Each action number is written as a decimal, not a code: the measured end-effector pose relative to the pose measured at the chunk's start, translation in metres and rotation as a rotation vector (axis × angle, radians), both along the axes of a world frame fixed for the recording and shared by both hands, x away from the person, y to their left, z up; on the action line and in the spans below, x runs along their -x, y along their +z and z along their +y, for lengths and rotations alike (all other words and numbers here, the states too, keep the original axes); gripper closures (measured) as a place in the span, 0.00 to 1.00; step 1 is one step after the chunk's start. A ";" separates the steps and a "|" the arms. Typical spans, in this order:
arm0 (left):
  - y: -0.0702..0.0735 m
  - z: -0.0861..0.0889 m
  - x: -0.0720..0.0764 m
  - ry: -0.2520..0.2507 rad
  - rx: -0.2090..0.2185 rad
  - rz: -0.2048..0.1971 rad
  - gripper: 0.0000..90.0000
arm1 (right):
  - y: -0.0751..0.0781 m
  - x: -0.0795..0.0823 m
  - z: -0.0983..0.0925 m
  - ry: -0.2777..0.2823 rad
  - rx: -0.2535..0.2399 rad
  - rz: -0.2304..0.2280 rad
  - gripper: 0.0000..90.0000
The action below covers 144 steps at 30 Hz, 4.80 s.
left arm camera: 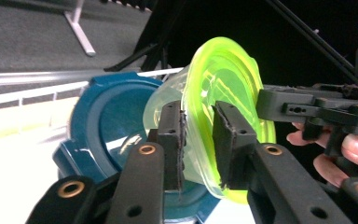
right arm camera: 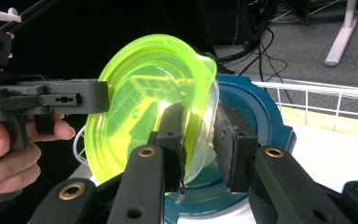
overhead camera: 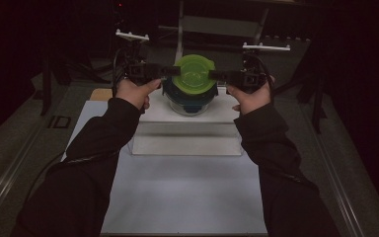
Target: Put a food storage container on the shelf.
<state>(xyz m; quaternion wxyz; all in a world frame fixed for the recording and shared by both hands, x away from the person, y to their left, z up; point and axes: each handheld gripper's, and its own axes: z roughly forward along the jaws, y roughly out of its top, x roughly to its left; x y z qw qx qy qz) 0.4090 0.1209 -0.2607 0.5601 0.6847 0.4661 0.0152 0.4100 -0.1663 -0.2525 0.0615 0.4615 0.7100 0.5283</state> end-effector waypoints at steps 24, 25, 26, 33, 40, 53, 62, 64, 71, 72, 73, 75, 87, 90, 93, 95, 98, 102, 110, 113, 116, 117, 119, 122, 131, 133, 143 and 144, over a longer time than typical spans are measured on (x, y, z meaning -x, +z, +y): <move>0.000 0.009 -0.009 0.058 0.061 -0.056 0.41 | -0.002 -0.017 0.003 -0.018 -0.012 -0.027 0.41; 0.002 0.009 -0.006 0.048 0.066 -0.066 0.40 | -0.002 -0.016 0.003 -0.013 -0.013 -0.033 0.38; 0.002 0.009 -0.006 0.048 0.066 -0.066 0.36 | -0.002 -0.016 0.003 -0.013 -0.013 -0.033 0.38; 0.008 0.008 0.022 -0.025 0.032 -0.166 0.13 | 0.003 -0.004 0.003 0.048 0.000 -0.078 0.26; 0.000 0.011 0.044 -0.099 0.028 -0.232 0.01 | 0.000 0.011 0.000 0.081 0.022 -0.104 0.23; -0.030 0.008 0.082 -0.147 -0.007 -0.279 0.01 | -0.021 0.050 -0.018 0.135 -0.001 -0.152 0.23; -0.051 0.001 0.100 -0.194 -0.038 -0.301 0.01 | -0.054 0.065 -0.027 0.157 0.012 -0.136 0.22; -0.054 0.000 0.104 -0.199 -0.036 -0.315 0.01 | -0.059 0.069 -0.028 0.160 0.012 -0.141 0.21; -0.070 -0.005 0.117 -0.237 -0.062 -0.319 0.01 | -0.079 0.082 -0.032 0.189 0.016 -0.147 0.18; -0.072 -0.006 0.118 -0.241 -0.061 -0.321 0.01 | -0.082 0.084 -0.032 0.191 0.018 -0.144 0.18; -0.075 -0.007 0.120 -0.247 -0.062 -0.324 0.01 | -0.084 0.085 -0.033 0.193 0.021 -0.145 0.18; -0.080 -0.010 0.123 -0.259 -0.067 -0.321 0.01 | -0.090 0.088 -0.034 0.202 0.025 -0.142 0.18; -0.123 -0.020 0.137 -0.333 -0.079 -0.312 0.01 | -0.127 0.103 -0.042 0.229 0.042 -0.142 0.18; -0.133 -0.019 0.140 -0.338 -0.085 -0.308 0.01 | -0.138 0.105 -0.045 0.244 0.041 -0.149 0.18; -0.142 -0.017 0.143 -0.346 -0.102 -0.310 0.01 | -0.149 0.108 -0.047 0.249 0.051 -0.136 0.18; -0.148 -0.015 0.146 -0.351 -0.102 -0.299 0.01 | -0.156 0.109 -0.048 0.252 0.045 -0.125 0.18; -0.157 -0.013 0.147 -0.353 -0.108 -0.285 0.01 | -0.166 0.112 -0.049 0.249 0.062 -0.110 0.18; -0.171 -0.007 0.149 -0.354 -0.113 -0.266 0.01 | -0.181 0.114 -0.050 0.256 0.080 -0.095 0.18; -0.200 0.005 0.151 -0.371 -0.132 -0.204 0.01 | -0.206 0.121 -0.055 0.261 0.113 -0.084 0.18; -0.207 0.009 0.153 -0.359 -0.156 -0.209 0.01 | -0.215 0.125 -0.058 0.258 0.117 -0.067 0.18; -0.213 0.014 0.155 -0.352 -0.145 -0.201 0.01 | -0.222 0.127 -0.063 0.248 0.121 -0.055 0.17; -0.215 0.016 0.156 -0.349 -0.140 -0.198 0.01 | -0.224 0.128 -0.065 0.243 0.121 -0.052 0.17; -0.218 0.019 0.158 -0.347 -0.144 -0.188 0.01 | -0.228 0.130 -0.068 0.236 0.126 -0.046 0.17; -0.223 0.024 0.161 -0.340 -0.164 -0.193 0.01 | -0.233 0.132 -0.072 0.232 0.142 -0.040 0.17; -0.236 0.037 0.170 -0.315 -0.153 -0.174 0.01 | -0.240 0.141 -0.084 0.197 0.140 -0.045 0.17; -0.239 0.040 0.171 -0.307 -0.154 -0.172 0.01 | -0.241 0.142 -0.085 0.196 0.151 -0.047 0.17; -0.248 0.050 0.180 -0.279 -0.154 -0.158 0.01 | -0.247 0.157 -0.112 0.111 0.154 -0.065 0.16; -0.248 0.051 0.180 -0.276 -0.155 -0.155 0.01 | -0.248 0.157 -0.114 0.105 0.158 -0.062 0.16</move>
